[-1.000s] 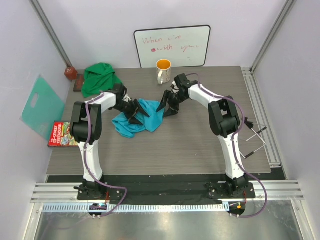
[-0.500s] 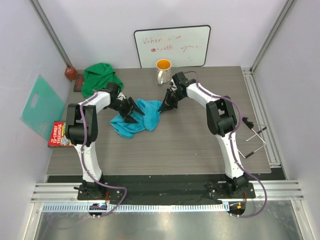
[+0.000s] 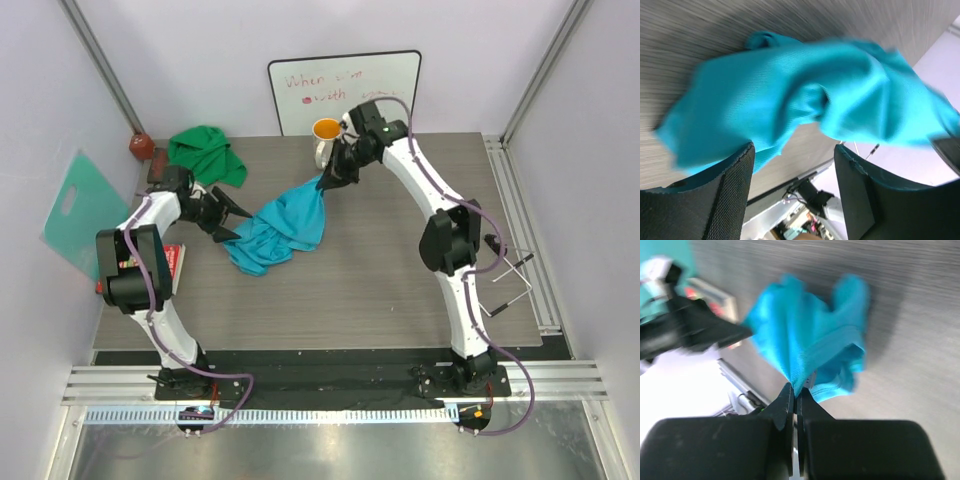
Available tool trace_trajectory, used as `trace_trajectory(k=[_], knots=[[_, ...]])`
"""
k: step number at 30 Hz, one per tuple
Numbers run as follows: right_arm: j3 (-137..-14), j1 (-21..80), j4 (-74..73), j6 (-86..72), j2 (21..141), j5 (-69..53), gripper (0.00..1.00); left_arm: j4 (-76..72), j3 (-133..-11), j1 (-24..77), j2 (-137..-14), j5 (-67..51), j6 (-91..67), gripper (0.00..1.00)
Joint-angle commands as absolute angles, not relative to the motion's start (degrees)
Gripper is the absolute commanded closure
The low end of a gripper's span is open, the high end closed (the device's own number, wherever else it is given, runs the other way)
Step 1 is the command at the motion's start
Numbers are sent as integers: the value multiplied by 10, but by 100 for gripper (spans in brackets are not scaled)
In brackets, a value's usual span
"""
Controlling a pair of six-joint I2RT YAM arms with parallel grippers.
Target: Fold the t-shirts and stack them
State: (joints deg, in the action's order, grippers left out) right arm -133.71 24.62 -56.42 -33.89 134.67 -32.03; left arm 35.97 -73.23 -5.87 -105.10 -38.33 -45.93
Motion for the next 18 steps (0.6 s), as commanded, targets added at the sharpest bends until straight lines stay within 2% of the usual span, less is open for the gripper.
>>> trace_trajectory(k=[1,6,9,12,18], knots=[[-1390,256,-618,-342,1232,-312,99,354,-715,-69,-1006,-372,-434,35],[-1353,284,-622,-271,1148,-233,99,368,-675,-68,-965,-357,-422,35],[-1361,290,-676,-225,1127,-194,99,367,-662,-65,-937,-363,-420,36],[-1371,290,-654,-212,1082,-165,99,366,-660,-50,-909,-339,-434,36],[-1512,289,-650,-193,1063,-141,99,374,-679,29,-875,-293,-461,36]])
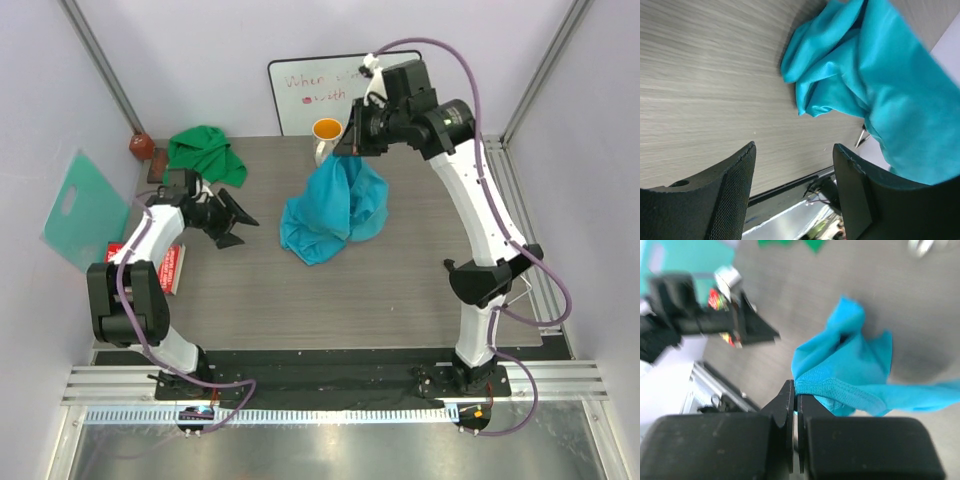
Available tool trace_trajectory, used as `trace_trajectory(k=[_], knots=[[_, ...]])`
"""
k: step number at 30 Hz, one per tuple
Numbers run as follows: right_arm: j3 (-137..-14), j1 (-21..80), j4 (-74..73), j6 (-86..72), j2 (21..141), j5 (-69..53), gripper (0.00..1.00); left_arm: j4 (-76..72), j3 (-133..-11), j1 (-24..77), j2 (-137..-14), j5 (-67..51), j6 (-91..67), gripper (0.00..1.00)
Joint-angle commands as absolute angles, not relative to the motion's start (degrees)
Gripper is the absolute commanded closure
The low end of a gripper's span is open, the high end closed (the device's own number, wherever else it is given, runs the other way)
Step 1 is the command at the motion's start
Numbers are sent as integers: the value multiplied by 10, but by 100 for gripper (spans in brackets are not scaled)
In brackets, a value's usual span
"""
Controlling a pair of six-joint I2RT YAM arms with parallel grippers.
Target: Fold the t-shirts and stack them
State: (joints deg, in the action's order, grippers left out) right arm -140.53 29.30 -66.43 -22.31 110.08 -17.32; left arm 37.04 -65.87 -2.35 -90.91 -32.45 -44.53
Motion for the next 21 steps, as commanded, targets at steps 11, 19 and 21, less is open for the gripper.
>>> trace_trajectory(k=[11,19,21], knots=[[-1426,289,-489,-224,879,-120,99,406,-616,83,-732,-207,-474,36],[-1295,289,-453,-233,830,-132,99,407,-623,83,-713,-205,-475,36],[-1218,289,-455,-231,821,-125,99,407,-628,83,-717,-207,-475,36]])
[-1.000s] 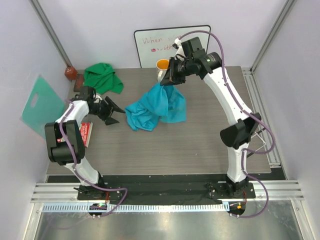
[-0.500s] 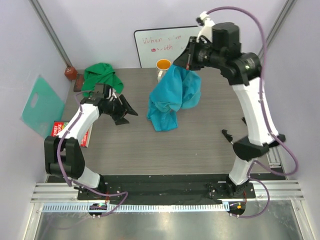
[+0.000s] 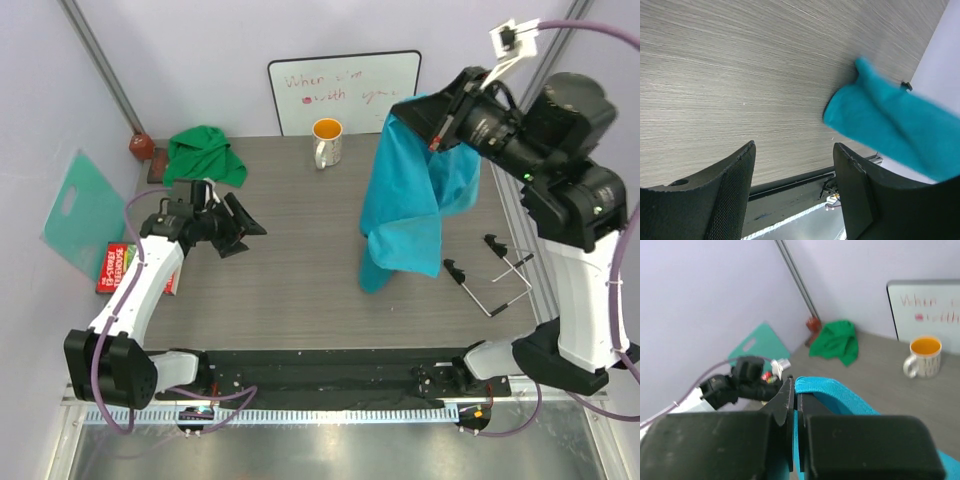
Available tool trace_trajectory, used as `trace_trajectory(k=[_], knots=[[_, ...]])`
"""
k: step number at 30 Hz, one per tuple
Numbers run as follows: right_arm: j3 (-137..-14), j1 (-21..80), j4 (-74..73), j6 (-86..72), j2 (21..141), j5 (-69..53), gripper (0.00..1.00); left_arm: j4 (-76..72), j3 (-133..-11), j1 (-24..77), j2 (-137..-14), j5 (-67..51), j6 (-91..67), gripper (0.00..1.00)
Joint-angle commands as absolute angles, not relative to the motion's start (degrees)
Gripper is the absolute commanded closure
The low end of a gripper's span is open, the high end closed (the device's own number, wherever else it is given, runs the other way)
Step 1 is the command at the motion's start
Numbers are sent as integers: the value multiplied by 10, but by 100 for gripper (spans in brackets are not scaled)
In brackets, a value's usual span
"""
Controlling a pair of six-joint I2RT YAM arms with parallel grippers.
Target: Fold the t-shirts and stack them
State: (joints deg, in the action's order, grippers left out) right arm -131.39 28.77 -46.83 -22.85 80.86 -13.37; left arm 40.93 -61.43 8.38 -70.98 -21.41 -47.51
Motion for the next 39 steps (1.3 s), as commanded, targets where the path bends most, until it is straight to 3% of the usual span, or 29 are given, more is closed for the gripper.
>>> trace_trajectory(k=[1,5,9,16,21,34,39], knots=[[-1190,289,-459,-229,817,-121,99,408,-628,83,-722,-208,-475,36],[-1059,291,-477,-227,806,-123,99,407,-624,83,-730,-209,-471,36],[-1039,298,-425,-227,761,-119,99,405,-627,83,-746,-214,-468,36],[-1332,298,-502,-221,830,-149,99,378,-647,103,-778,-207,-465,36],[-1404,298,-503,-250,827,-156,99,363,-635,125,-777,-199,-473,36],[-1094,298,-504,-243,777,-139,99,358,-590,143,-788,-196,-482,34],[-990,296,-524,-247,751,74,99,356,-606,158,-824,-188,-479,33]])
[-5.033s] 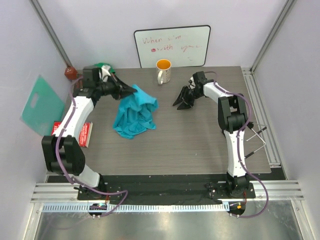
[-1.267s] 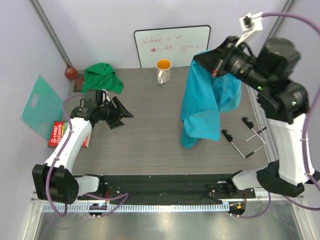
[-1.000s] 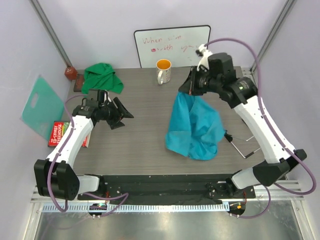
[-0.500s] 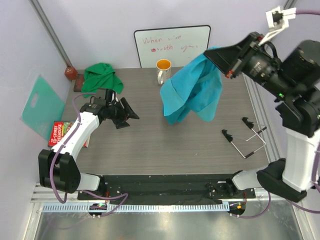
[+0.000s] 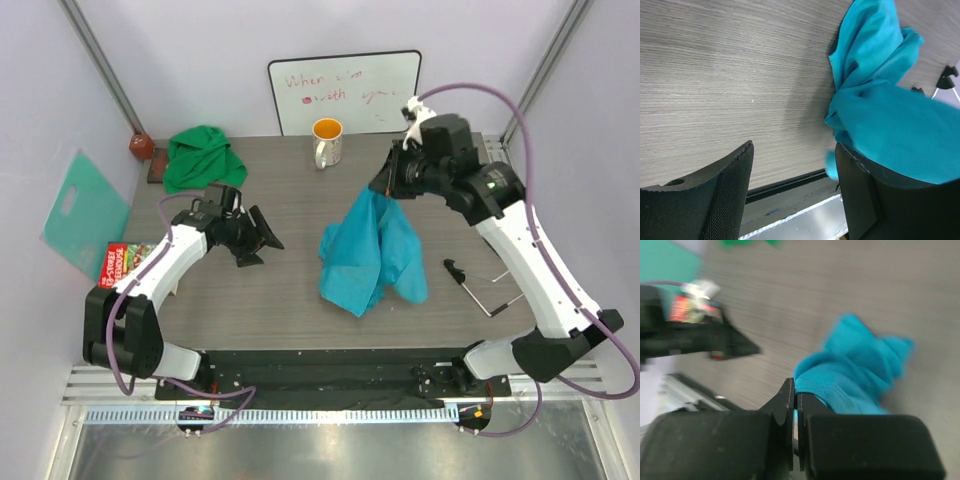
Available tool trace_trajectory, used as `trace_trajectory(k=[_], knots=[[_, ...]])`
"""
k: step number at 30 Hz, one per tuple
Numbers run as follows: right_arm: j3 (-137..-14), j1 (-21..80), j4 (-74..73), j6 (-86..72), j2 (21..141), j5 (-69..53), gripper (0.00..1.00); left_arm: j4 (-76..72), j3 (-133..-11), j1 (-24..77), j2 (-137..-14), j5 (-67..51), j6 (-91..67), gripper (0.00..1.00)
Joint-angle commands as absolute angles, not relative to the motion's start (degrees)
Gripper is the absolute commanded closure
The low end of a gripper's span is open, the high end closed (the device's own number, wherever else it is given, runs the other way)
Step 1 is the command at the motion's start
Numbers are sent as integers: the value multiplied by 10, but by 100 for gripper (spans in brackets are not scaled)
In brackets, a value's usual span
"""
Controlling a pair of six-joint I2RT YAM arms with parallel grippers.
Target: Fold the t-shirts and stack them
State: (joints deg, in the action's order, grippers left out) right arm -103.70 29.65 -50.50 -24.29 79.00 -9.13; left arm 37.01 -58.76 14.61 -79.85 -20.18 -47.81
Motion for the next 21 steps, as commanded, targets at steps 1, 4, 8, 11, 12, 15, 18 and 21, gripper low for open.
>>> trace_trajectory(k=[1,4,8,11,12,15,18,21], knots=[[-961,294,-526,-261,747,103,99,353,-610,160,-831,-188,-478,32],[-901,279,-534,-313,724,199,99,354,-627,163,-858,-196,-473,33],[-859,247,-587,-360,708,251,99,354,-653,167,-889,-204,-468,33],[-823,222,-604,-370,705,265,99,354,-676,170,-916,-208,-464,33],[-813,214,-606,-372,705,265,99,354,-687,171,-925,-214,-463,33],[-775,186,-615,-384,720,267,99,356,-709,176,-953,-221,-461,33],[-745,166,-612,-390,745,267,98,357,-726,179,-972,-224,-459,33],[-761,151,-616,-393,760,267,66,368,-743,179,-986,-225,-452,33]])
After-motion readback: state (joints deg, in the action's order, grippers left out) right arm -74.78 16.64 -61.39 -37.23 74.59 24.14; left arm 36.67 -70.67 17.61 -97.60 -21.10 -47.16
